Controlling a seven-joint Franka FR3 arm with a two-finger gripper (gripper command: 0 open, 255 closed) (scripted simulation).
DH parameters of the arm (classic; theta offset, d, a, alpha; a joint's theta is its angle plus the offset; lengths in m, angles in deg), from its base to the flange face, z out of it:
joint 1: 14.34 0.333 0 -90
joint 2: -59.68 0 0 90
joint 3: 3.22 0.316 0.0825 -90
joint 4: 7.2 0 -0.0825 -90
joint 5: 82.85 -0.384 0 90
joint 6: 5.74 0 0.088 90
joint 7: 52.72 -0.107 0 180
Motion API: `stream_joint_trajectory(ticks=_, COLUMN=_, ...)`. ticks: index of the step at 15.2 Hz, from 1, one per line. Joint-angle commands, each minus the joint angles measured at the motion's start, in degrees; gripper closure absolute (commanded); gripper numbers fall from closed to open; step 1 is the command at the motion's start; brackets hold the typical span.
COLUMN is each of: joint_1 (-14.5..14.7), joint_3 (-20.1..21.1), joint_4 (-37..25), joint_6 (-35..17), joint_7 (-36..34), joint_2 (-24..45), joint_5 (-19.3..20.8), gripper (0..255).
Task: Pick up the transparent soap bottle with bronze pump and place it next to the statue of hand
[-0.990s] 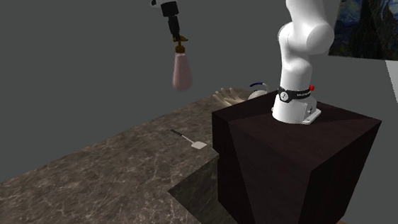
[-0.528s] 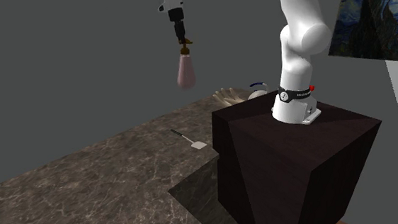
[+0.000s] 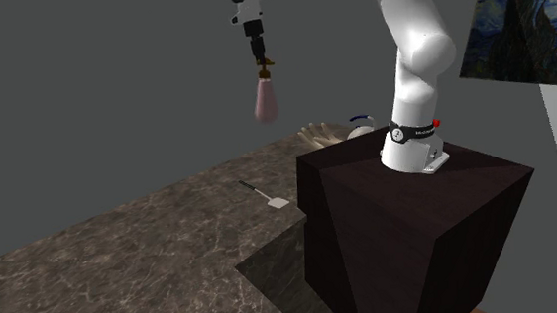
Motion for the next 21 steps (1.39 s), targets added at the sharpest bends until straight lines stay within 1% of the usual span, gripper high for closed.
stream_joint_trajectory(ticks=1, joint_1=-3.1, joint_3=0.0, joint_4=-3.3, joint_6=0.7, joint_7=2.6, joint_2=2.9, joint_5=-1.2, gripper=255)
stream_joint_trajectory(ticks=4, joint_1=-8.3, joint_3=0.5, joint_4=-10.3, joint_6=2.3, joint_7=5.8, joint_2=8.5, joint_5=-3.3, gripper=255)
stream_joint_trajectory(ticks=12, joint_1=-7.8, joint_3=1.1, joint_4=-5.7, joint_6=-3.1, joint_7=6.2, joint_2=9.7, joint_5=-4.0, gripper=255)
stream_joint_trajectory(ticks=21, joint_1=-7.7, joint_3=2.0, joint_4=-2.1, joint_6=-8.6, joint_7=6.8, joint_2=11.9, joint_5=-5.3, gripper=255)
